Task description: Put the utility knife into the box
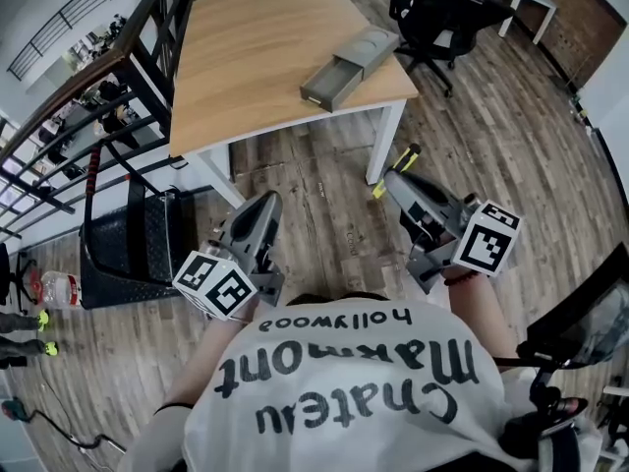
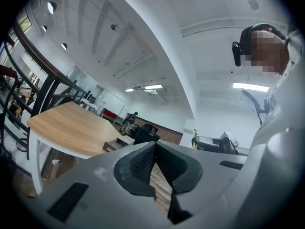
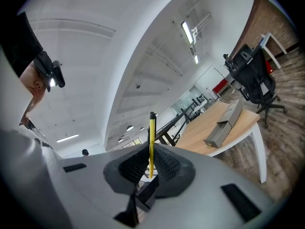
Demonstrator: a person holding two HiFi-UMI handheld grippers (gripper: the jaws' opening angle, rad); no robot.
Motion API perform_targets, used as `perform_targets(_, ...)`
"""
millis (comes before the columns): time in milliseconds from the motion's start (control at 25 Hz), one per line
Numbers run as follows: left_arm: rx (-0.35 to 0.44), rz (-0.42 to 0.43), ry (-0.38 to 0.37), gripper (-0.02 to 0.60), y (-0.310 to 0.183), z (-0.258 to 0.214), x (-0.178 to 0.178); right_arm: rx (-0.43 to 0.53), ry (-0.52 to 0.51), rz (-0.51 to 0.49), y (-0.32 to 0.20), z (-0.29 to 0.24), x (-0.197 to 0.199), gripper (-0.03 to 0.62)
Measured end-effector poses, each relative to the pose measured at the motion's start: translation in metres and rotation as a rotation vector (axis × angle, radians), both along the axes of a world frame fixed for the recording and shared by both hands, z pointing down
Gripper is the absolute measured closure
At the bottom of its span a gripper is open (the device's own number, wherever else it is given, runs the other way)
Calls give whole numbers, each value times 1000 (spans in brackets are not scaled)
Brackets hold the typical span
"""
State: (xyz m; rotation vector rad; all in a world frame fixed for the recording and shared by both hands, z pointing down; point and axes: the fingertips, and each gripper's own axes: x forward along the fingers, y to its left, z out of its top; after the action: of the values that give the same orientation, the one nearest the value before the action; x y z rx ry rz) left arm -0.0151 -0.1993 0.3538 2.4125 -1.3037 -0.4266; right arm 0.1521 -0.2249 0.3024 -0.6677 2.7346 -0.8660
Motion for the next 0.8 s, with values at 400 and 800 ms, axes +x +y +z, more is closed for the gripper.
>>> perform_targets(400,-55,-2,-60,575,7,10,-7,-55,-39,8,2,18,4,562)
perform_targets(800,-43,93,-8,575,-62,24,1,-60,-22,91,-38,29,15,562)
